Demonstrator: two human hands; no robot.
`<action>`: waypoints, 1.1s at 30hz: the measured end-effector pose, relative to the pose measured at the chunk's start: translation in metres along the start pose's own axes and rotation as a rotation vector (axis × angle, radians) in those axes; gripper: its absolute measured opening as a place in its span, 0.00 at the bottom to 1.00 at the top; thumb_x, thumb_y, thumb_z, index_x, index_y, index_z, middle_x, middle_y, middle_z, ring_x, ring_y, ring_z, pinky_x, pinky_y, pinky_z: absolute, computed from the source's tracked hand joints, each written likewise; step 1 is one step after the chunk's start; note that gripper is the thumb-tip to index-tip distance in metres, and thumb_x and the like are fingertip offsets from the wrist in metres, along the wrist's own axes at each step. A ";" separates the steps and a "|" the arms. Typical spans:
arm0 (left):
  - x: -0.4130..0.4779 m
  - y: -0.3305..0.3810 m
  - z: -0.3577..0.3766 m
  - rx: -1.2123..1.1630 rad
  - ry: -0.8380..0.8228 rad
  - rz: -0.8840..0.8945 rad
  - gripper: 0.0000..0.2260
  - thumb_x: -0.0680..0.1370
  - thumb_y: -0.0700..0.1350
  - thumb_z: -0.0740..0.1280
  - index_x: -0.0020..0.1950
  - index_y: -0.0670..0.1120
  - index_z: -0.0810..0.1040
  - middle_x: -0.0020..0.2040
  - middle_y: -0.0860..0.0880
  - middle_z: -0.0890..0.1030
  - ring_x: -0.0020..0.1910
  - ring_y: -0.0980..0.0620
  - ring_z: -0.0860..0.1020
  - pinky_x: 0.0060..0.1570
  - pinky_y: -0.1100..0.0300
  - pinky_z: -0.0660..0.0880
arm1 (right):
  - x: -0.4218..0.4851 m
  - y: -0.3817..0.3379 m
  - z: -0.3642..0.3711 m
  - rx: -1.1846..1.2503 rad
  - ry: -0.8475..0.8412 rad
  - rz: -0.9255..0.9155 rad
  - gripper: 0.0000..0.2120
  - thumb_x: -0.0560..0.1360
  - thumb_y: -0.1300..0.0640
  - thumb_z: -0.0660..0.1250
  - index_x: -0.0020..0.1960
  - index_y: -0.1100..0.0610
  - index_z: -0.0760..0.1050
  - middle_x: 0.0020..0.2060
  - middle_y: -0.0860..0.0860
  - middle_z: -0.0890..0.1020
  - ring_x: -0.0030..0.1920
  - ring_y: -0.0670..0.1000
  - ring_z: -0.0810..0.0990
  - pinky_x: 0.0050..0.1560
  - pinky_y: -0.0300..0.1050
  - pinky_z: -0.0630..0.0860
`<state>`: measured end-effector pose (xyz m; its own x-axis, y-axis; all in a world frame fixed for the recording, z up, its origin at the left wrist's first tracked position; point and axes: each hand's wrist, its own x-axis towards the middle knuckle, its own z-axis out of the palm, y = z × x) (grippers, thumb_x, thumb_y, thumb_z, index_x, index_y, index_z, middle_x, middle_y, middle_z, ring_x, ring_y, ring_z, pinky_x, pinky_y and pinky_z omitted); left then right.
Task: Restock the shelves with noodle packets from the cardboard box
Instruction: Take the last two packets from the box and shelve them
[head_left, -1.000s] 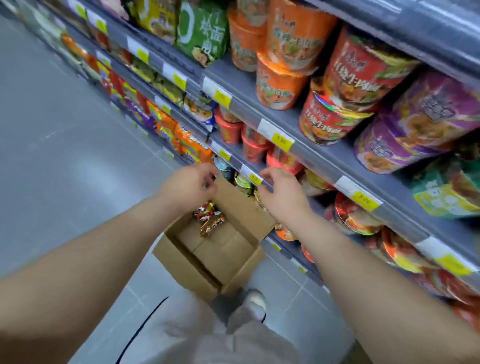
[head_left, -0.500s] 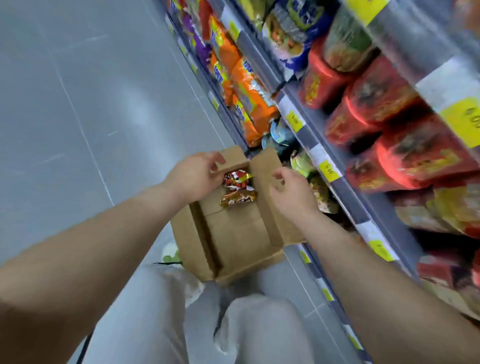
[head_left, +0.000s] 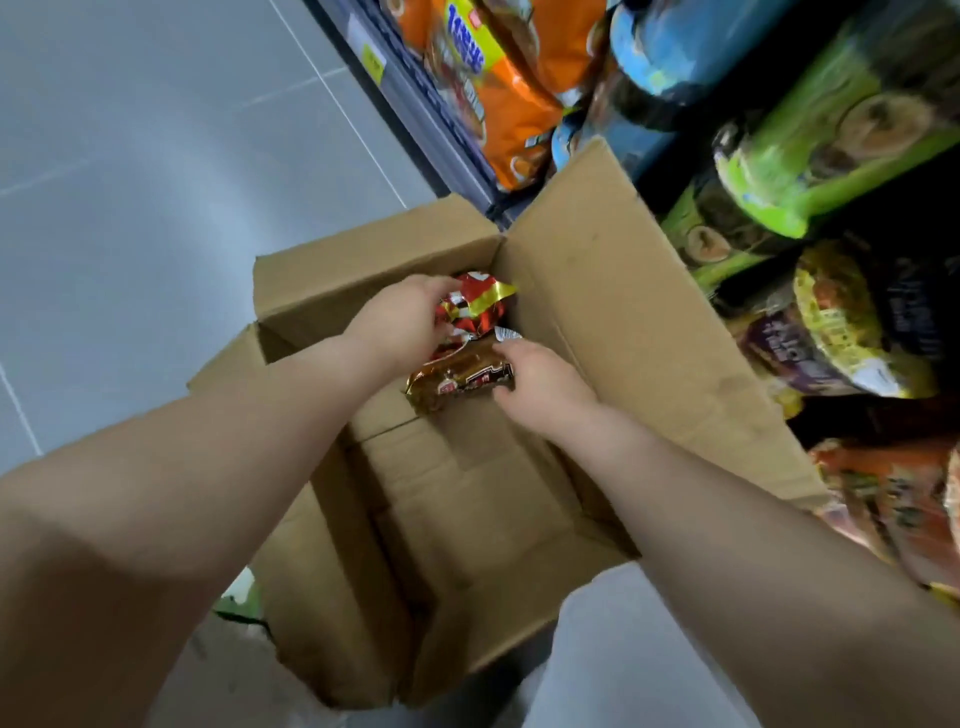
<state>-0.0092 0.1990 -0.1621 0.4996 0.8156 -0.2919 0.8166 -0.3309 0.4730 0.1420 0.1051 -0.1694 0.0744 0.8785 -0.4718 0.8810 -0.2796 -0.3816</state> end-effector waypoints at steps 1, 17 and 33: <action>0.010 -0.006 0.018 0.023 -0.010 0.025 0.25 0.77 0.43 0.67 0.73 0.50 0.65 0.71 0.46 0.70 0.68 0.45 0.69 0.65 0.53 0.67 | 0.011 0.007 0.015 -0.008 -0.008 -0.024 0.26 0.73 0.58 0.65 0.71 0.56 0.66 0.68 0.54 0.71 0.68 0.54 0.69 0.66 0.46 0.68; 0.025 -0.039 0.067 0.239 -0.103 -0.172 0.44 0.72 0.57 0.69 0.77 0.54 0.43 0.67 0.41 0.66 0.51 0.41 0.77 0.41 0.52 0.75 | 0.043 0.018 0.078 -0.593 0.109 -0.062 0.37 0.70 0.49 0.71 0.73 0.54 0.57 0.70 0.60 0.61 0.69 0.61 0.60 0.70 0.58 0.56; 0.013 -0.031 0.039 -0.042 -0.033 -0.295 0.23 0.75 0.56 0.67 0.67 0.50 0.68 0.61 0.42 0.74 0.60 0.39 0.71 0.64 0.47 0.67 | -0.018 0.024 0.041 -0.169 0.172 0.070 0.24 0.69 0.48 0.71 0.62 0.54 0.70 0.57 0.51 0.76 0.59 0.53 0.72 0.63 0.45 0.65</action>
<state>-0.0162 0.2017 -0.2126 0.2525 0.8573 -0.4486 0.9154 -0.0614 0.3979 0.1424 0.0663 -0.2028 0.2034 0.9164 -0.3447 0.9355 -0.2857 -0.2077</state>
